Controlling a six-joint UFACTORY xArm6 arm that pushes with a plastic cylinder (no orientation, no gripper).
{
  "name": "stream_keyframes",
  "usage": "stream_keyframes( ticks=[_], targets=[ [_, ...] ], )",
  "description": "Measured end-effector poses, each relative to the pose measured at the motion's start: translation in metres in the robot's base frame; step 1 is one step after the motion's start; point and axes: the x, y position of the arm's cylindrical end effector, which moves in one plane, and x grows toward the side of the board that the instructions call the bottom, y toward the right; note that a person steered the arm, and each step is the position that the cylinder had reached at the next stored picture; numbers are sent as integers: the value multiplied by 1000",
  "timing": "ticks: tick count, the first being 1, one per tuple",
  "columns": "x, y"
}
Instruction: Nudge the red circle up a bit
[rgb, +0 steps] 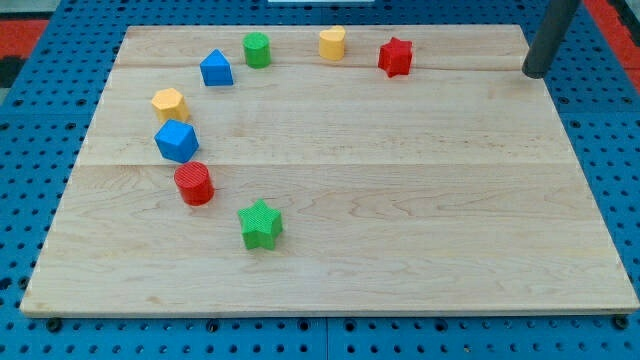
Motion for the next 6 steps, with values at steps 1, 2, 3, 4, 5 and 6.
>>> stream_keyframes(
  ticks=[1,2,3,4,5,6],
  targets=[
    [0,0],
    [3,9],
    [106,0],
    [177,-51],
    [201,-80],
    [201,-80]
  ],
)
